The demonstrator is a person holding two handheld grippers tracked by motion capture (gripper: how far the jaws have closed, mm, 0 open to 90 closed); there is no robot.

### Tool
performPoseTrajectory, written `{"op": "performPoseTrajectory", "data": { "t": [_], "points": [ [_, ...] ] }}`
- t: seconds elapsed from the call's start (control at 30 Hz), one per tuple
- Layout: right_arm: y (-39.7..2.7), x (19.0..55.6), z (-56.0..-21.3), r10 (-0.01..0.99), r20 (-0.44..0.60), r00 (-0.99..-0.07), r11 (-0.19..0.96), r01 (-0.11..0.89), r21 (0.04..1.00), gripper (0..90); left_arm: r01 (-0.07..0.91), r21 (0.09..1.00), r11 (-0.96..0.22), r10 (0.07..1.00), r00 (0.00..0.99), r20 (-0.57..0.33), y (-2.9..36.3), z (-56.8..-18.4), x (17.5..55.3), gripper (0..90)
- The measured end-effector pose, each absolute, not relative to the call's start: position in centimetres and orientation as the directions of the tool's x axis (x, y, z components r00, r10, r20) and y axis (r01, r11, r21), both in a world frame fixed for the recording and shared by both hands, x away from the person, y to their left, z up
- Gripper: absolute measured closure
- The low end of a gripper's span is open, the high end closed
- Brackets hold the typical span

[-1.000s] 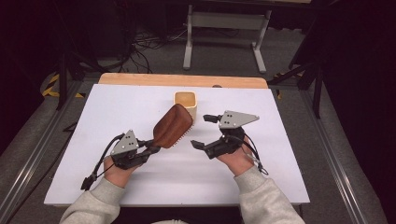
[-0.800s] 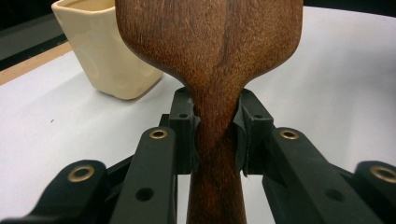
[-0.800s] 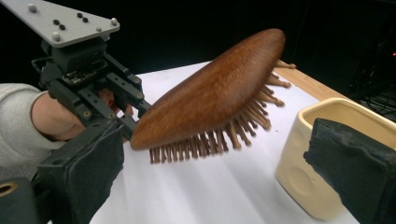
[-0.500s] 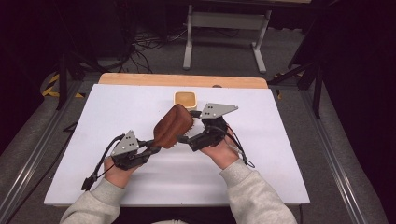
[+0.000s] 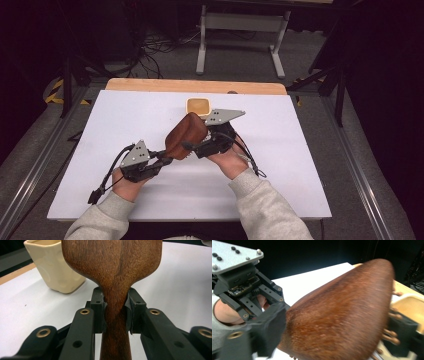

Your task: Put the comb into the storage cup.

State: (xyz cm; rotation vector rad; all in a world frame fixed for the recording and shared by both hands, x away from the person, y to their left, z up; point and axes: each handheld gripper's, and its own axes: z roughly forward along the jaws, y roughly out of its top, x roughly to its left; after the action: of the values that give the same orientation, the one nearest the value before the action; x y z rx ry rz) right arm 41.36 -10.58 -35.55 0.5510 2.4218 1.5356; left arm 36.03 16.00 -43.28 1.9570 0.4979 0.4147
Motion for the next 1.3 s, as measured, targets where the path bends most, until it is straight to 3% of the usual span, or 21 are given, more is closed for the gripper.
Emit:
{"op": "performPoseTrajectory", "data": {
  "t": [0.17, 0.4, 0.77, 0.87, 0.97, 1.13, 1.3],
  "points": [
    [-10.9, 41.5, -34.9, 0.416, 0.102, -0.904, 0.341, 0.259, 0.903, 32.5, 0.16, 0.904, -0.398, 0.512, 0.856, 0.074, 15.9, -43.4, 36.0, 72.9],
    [-10.7, 41.3, -34.2, 0.343, 0.134, -0.93, 0.341, 0.256, 0.905, 47.4, 0.16, 0.89, -0.427, 0.516, 0.851, 0.095, 15.6, -43.5, 36.0, 71.8],
    [-9.2, 39.4, -32.5, 0.269, 0.031, -0.963, 0.417, 0.145, 0.897, 59.8, 0.153, 0.92, -0.361, 0.507, 0.86, 0.056, 16.0, -43.6, 36.4, 66.6],
    [-9.2, 39.3, -32.2, 0.272, 0.036, -0.962, 0.405, 0.148, 0.902, 60.3, 0.12, 0.94, -0.318, 0.514, 0.855, 0.064, 16.1, -43.8, 36.4, 51.7],
    [-9.4, 39.4, -31.8, 0.274, 0.038, -0.961, 0.396, 0.149, 0.906, 60.3, 0.132, 0.939, -0.318, 0.511, 0.858, 0.053, 16.3, -43.7, 36.5, 45.4],
    [-9.7, 39.3, -30.7, 0.288, 0.008, -0.957, 0.4, 0.128, 0.908, 60.2, 0.148, 0.953, -0.263, 0.502, 0.865, 0.005, 16.8, -43.6, 36.9, 17.5],
    [-10.0, 39.3, -29.5, 0.295, -0.012, -0.955, 0.403, 0.113, 0.908, 60.0, 0.142, 0.951, -0.276, 0.492, 0.871, 0.013, 17.4, -43.3, 36.8, 5.8]
  ]
}}
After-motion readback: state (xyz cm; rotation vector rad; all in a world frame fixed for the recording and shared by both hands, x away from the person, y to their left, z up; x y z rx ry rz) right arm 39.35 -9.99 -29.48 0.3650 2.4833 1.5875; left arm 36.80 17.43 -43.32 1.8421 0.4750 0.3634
